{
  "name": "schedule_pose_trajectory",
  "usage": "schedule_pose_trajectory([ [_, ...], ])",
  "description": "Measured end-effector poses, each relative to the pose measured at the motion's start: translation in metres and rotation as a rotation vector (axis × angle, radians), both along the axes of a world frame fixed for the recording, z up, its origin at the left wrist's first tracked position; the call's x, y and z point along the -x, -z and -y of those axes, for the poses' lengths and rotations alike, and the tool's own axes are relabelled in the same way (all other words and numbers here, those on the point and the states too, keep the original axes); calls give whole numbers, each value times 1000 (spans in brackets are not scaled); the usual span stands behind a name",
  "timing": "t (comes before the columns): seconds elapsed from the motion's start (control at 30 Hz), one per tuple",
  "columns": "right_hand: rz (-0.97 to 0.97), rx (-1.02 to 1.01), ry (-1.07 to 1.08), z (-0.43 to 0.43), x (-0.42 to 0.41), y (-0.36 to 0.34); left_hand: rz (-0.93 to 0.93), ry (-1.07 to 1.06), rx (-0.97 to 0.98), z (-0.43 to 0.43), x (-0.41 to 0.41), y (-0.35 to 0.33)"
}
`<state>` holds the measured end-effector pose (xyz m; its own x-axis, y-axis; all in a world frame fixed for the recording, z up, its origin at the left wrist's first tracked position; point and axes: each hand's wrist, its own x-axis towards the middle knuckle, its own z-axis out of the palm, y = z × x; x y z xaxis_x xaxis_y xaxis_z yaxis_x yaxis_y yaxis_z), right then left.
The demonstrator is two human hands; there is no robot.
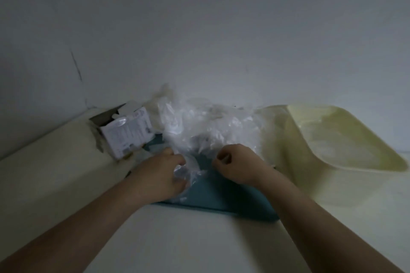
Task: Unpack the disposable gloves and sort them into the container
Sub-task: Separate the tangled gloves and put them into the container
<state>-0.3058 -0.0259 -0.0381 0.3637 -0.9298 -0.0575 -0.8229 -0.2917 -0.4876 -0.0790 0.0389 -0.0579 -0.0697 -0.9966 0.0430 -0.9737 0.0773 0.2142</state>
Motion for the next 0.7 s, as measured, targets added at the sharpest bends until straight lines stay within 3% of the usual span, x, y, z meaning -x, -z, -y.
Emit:
schedule_pose_trajectory([
  [0.17, 99, 76, -8, 12, -16, 19, -202, 44, 77, 8, -7, 20],
  [0.3, 314, -22, -119, 13, -25, 16, -327, 83, 71, 21, -12, 12],
  [0.37, 543, -143, -168, 11, -27, 6, -473, 48, 57, 26, -12, -6],
  [0.47, 814, -262, -191, 12, -32, -10, -836, 0, 59, 34, -9, -37],
  [0.6, 988, -201, -236, 9, -36, -25, -1244, 0, -16, 47, -4, -63],
  [0.7, 1118, -233, -202, 6, -32, -27, -1361, 23, -76, 50, 5, -63],
])
